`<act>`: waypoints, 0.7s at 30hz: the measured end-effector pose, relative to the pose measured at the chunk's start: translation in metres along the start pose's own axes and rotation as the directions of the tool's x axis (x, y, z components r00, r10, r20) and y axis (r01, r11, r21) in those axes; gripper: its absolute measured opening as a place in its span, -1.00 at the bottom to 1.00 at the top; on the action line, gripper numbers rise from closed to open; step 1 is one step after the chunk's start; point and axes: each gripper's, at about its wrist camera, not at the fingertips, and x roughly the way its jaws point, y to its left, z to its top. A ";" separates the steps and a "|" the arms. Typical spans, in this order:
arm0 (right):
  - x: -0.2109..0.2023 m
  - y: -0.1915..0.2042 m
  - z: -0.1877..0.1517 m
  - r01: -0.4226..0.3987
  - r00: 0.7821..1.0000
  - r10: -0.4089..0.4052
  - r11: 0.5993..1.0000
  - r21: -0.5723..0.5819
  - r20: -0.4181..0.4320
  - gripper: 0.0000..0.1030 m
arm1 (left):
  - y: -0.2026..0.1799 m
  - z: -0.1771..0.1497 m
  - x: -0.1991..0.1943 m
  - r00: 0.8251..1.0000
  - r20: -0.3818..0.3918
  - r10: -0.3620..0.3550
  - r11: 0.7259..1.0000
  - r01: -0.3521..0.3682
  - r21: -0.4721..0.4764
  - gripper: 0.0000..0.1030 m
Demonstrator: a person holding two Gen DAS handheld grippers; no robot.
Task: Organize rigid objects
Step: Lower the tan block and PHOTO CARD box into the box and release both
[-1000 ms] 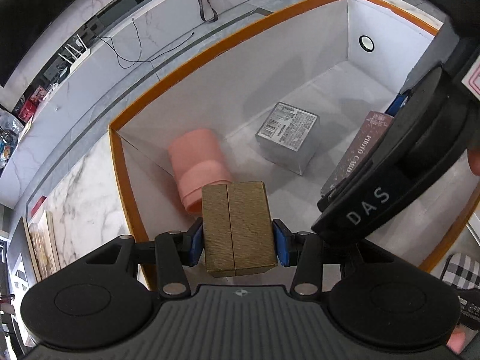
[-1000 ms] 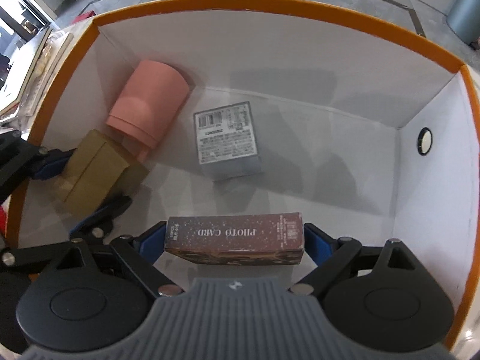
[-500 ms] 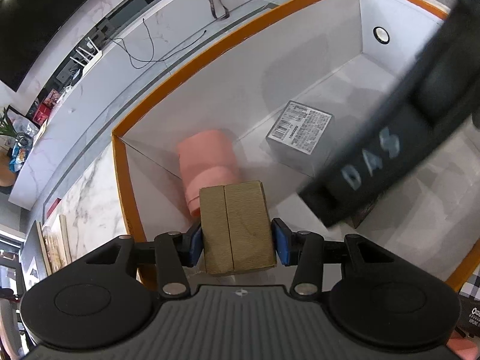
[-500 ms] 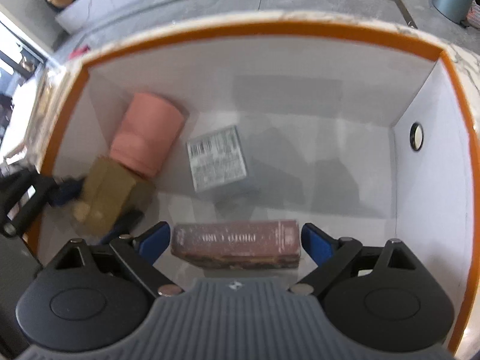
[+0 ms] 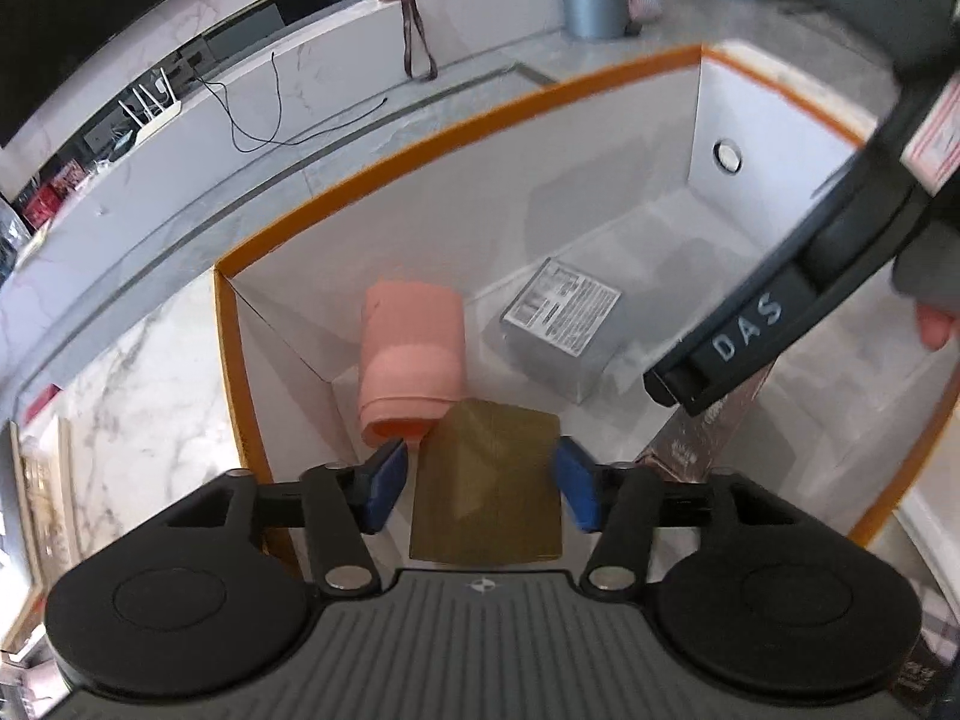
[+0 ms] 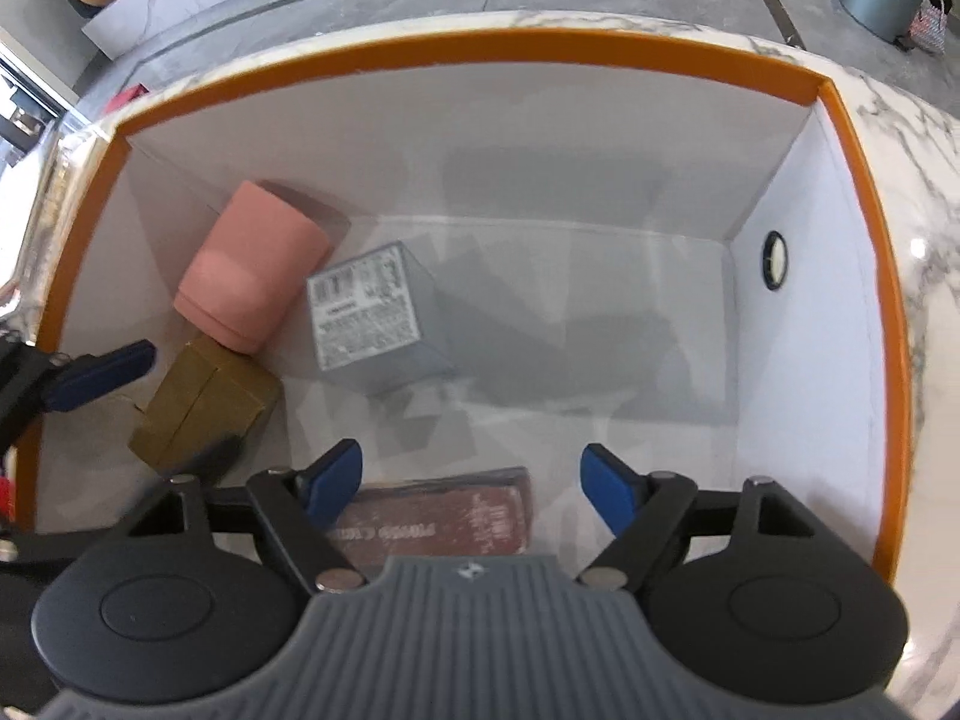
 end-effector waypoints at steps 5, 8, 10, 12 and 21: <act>0.008 -0.001 -0.003 0.007 0.999 -0.007 1.000 -0.014 -0.040 0.20 | 0.003 -0.004 -0.001 0.994 -0.021 -0.106 0.994 0.106 -0.006 -0.23; 0.013 0.001 -0.002 -0.006 0.998 0.005 1.000 -0.017 -0.068 0.13 | -0.002 -0.004 0.003 0.996 -0.041 -0.083 0.997 0.083 -0.001 -0.20; 0.015 0.003 -0.001 -0.010 0.997 0.009 1.000 -0.019 -0.078 0.05 | -0.006 0.000 0.005 0.996 -0.055 -0.071 0.997 0.071 -0.009 -0.19; 0.017 0.008 0.001 -0.016 0.996 0.014 1.000 -0.023 -0.083 -0.07 | -0.006 0.002 0.008 0.996 -0.064 -0.065 0.998 0.064 -0.015 -0.19; 0.025 0.026 0.004 -0.092 0.993 0.089 0.995 -0.031 -0.082 -0.33 | 0.009 -0.006 0.002 0.997 0.000 -0.074 0.994 0.074 -0.085 -0.14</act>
